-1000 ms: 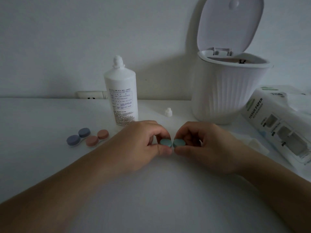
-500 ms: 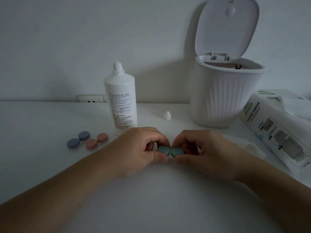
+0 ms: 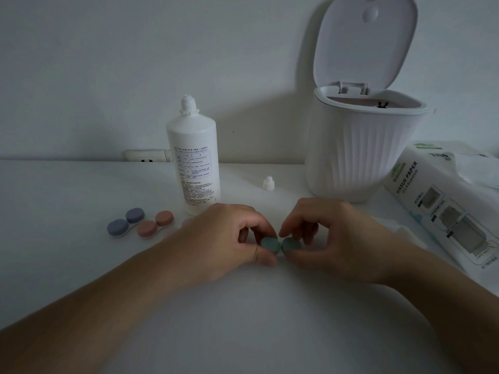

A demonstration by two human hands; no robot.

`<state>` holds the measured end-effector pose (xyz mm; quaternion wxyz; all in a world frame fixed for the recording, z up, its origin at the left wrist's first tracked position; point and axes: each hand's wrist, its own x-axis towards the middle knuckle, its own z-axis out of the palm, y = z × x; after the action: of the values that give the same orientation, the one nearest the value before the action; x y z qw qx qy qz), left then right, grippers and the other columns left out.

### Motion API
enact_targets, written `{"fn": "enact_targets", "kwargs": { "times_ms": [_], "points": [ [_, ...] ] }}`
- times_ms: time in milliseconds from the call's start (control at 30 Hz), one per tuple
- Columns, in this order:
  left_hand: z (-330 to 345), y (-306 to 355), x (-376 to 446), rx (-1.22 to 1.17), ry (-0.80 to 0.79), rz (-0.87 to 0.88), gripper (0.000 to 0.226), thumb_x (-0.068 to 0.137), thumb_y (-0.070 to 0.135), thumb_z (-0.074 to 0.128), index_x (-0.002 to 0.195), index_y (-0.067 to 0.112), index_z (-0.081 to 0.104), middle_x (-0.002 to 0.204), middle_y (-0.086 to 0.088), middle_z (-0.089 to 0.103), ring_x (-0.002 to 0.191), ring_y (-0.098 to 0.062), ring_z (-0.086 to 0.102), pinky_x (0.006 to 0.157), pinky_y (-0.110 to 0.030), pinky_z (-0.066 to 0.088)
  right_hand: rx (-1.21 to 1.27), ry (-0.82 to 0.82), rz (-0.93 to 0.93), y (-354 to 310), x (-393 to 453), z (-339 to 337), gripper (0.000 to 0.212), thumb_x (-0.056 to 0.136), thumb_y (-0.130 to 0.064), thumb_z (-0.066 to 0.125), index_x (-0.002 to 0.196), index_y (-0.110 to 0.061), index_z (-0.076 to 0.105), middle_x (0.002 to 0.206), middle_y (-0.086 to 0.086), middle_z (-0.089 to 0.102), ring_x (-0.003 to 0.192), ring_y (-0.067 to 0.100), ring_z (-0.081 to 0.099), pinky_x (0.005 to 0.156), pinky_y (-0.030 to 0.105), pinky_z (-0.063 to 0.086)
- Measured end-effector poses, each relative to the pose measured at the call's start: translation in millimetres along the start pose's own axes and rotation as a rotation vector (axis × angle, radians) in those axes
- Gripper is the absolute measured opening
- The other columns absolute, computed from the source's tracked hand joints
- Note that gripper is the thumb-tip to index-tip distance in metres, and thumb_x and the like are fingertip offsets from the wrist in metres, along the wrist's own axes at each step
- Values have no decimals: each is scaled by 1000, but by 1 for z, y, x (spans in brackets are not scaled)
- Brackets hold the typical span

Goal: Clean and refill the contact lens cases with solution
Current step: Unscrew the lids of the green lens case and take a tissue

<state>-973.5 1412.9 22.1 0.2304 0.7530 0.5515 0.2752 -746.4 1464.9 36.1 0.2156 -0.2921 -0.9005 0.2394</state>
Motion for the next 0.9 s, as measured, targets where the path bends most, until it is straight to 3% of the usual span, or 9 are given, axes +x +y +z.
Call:
{"fn": "enact_targets", "kwargs": {
  "times_ms": [100,233,333,433,533,633,733,800,900],
  "points": [
    [0,-1,0,25,3,-9,31,70,51,85,95,49,68,76,29,58,63,0,51,61,-25,40,-29,-74,-10,0,-2,-2,43,73,-33,76,113,-38,63,104,-18,61,98,11,61,84,26,51],
    [1,-2,0,11,7,3,34,68,55,84,98,48,69,77,25,58,63,-2,51,60,-32,44,3,53,36,-2,0,1,37,69,-60,72,96,-36,63,83,-9,61,76,16,59,70,42,53],
    [1,-1,1,3,-6,0,36,64,60,81,96,49,69,76,22,57,64,-3,51,64,-38,48,-14,21,14,-3,1,3,24,73,-47,76,86,-29,67,73,-4,62,68,18,59,66,43,52],
    [1,-2,1,6,13,-14,31,67,51,86,93,45,71,75,18,57,63,-4,51,66,-42,48,-29,-41,-22,-2,-1,-1,27,74,-24,78,98,-29,69,89,-13,63,86,13,62,78,30,52],
    [2,-3,1,1,32,-6,23,70,46,87,88,42,72,76,22,58,63,-4,50,62,-31,45,5,-43,-14,-3,-2,-2,37,71,-39,76,106,-35,64,100,-16,63,98,11,62,85,28,51],
    [2,-2,0,-7,29,5,25,70,47,86,91,39,74,75,22,58,63,-3,50,60,-28,43,-9,10,18,-4,1,1,37,69,-60,74,93,-33,66,83,-8,62,79,16,60,73,40,52],
    [3,-2,1,-7,15,4,28,69,46,88,91,43,72,74,23,57,63,-2,49,59,-28,41,-28,1,-15,-2,1,1,21,75,-38,80,92,-27,72,81,-7,64,77,16,61,72,40,52],
    [3,-2,1,-5,23,-8,33,67,47,88,94,47,70,72,23,56,61,-1,49,59,-28,40,-19,-50,-21,-1,-1,-1,27,76,-22,82,100,-27,72,92,-11,65,88,14,64,80,34,52],
    [3,-3,1,-10,27,-15,33,68,48,88,95,46,70,73,26,57,61,-1,48,62,-32,42,-31,-44,-26,-1,-1,-2,37,74,-38,81,107,-32,67,98,-16,62,94,11,62,81,28,51]
  ]
}}
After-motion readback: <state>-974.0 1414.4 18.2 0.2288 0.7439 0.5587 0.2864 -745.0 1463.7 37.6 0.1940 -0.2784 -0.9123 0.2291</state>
